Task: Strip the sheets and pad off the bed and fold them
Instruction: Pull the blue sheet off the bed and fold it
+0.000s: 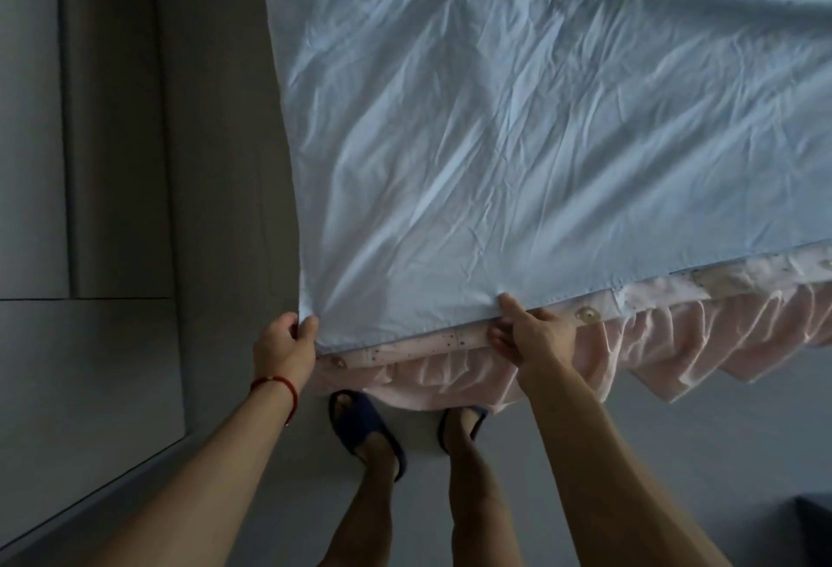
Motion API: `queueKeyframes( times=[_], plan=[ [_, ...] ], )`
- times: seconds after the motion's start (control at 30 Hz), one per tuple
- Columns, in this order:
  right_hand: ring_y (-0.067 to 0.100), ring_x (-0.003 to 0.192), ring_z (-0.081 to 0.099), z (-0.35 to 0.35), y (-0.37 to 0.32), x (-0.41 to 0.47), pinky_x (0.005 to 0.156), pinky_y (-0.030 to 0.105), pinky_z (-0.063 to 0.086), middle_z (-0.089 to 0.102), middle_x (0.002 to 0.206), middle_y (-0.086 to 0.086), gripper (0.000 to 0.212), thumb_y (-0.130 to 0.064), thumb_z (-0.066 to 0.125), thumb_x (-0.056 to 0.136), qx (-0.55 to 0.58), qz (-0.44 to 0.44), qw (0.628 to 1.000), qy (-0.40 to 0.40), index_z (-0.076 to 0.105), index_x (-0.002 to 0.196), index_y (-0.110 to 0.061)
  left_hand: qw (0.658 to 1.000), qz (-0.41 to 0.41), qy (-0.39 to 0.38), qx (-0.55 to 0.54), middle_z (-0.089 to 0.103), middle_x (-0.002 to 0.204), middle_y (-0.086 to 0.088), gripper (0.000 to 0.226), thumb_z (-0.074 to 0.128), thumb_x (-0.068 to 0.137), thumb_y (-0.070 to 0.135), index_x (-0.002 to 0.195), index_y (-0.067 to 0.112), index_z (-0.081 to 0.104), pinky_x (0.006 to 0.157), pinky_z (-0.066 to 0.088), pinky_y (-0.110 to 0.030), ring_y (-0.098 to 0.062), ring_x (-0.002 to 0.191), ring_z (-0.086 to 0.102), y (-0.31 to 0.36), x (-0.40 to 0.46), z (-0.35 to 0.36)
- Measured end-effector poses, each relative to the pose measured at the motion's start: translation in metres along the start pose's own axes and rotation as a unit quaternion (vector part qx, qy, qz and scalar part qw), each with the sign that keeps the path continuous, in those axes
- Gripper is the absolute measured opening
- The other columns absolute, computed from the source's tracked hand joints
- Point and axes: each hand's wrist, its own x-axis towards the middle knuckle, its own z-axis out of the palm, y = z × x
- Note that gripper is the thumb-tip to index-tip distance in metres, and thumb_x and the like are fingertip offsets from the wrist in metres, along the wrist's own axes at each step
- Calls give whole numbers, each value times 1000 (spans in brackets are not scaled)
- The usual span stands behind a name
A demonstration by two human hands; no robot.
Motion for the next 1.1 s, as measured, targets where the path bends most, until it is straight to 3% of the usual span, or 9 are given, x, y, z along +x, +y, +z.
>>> queueKeyframes(
  times=[0.1,0.17,0.33,0.57,0.67,0.73,0.83,1.0,1.1],
  plan=[
    [29,53,66,7,18,-15,57,39,59,70,65,17,33,-29,84,81,-7,9,999,-32,67,75,-1,998,-28,-23,43,67,76,-13,26,62,93,31,79,10,58,68,55,-46,-35,74,65,10,5,-6],
    [33,55,71,14,29,-27,57,41,61,73,69,17,35,-32,81,83,-20,5,999,-38,69,76,0,997,-61,-20,52,70,96,-11,16,66,91,29,94,16,57,80,57,-46,-34,87,66,28,4,-13],
    [26,65,74,31,37,-48,71,44,64,75,74,8,37,-48,76,84,-76,-28,994,-73,69,87,-12,989,42,42,136,52,132,-18,46,66,88,8,131,5,49,99,42,-41,-37,120,51,110,3,-34],
    [26,87,74,68,60,-24,82,46,61,78,84,1,81,-73,79,42,-90,-3,990,-107,75,90,-8,980,134,-8,144,53,135,-16,43,65,89,11,129,8,51,103,44,-40,-35,122,53,243,116,-49],
    [25,89,75,84,84,-6,85,49,61,79,91,0,104,-78,86,22,-2,34,996,-84,76,97,-8,982,140,-9,128,55,133,-18,42,65,89,11,128,6,50,100,44,-39,-36,119,56,296,186,-60],
    [28,91,74,90,63,-31,88,49,60,79,95,5,78,-57,95,47,17,62,997,-41,75,101,-4,971,171,8,167,53,134,-20,43,66,88,11,127,7,51,103,41,-39,-37,124,52,315,229,-71],
    [33,101,69,113,50,-67,95,51,56,74,107,15,38,-11,84,79,74,76,993,52,71,113,2,938,217,-29,268,45,139,-23,49,65,85,6,132,14,54,112,36,-38,-39,128,46,334,282,-88],
    [34,107,67,163,56,-102,95,56,56,70,117,13,46,-20,79,85,121,107,973,164,63,127,-11,856,342,-132,365,50,133,-24,56,70,80,3,133,12,55,107,40,-41,-42,124,50,349,345,-101],
    [35,98,65,187,58,-123,80,53,60,64,120,11,53,-32,74,85,116,96,971,184,51,131,-20,801,427,-142,395,56,123,-27,52,69,79,-1,129,8,56,101,42,-46,-44,115,53,355,367,-105]
  ],
)
